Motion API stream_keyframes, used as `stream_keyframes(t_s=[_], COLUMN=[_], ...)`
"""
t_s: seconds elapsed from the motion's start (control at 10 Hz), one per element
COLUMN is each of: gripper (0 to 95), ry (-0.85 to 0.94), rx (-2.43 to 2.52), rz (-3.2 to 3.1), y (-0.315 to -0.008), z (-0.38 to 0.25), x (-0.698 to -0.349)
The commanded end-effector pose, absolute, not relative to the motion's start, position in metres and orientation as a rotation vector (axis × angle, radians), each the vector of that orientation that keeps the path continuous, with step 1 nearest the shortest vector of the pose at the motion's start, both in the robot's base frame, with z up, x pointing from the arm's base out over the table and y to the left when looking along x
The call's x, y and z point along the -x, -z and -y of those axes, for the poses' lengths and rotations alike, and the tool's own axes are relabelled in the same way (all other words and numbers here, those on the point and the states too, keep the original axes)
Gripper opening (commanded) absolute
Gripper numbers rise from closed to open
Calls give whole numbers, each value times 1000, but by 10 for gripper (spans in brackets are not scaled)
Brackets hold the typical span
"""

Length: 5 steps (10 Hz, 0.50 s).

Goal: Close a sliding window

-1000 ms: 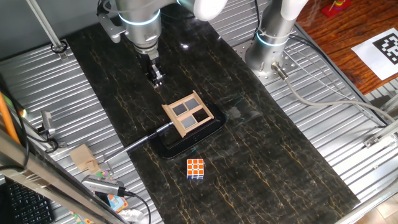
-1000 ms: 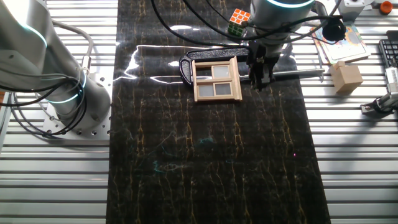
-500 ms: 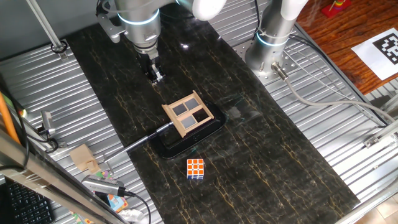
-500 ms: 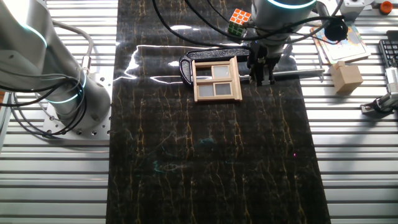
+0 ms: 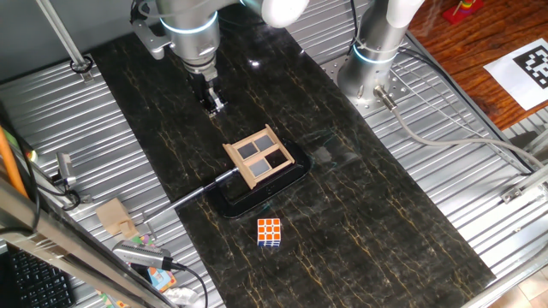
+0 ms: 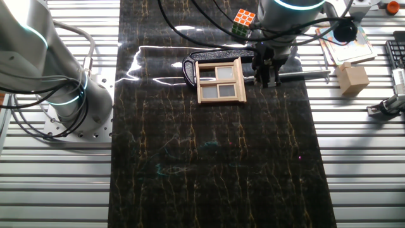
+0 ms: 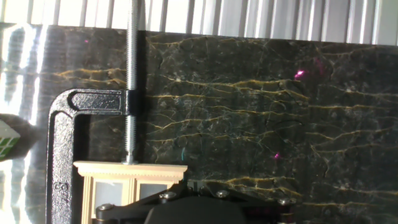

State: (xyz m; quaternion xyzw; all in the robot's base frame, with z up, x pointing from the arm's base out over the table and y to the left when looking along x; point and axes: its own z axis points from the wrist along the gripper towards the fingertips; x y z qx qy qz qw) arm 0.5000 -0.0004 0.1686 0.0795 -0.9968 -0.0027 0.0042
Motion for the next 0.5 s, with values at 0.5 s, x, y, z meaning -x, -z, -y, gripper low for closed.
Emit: stream_keyframes(t_s=[0.5], gripper=[0], ry=[11], rx=[-215], rz=[3115], y=[-166], z=[-6], x=[-503])
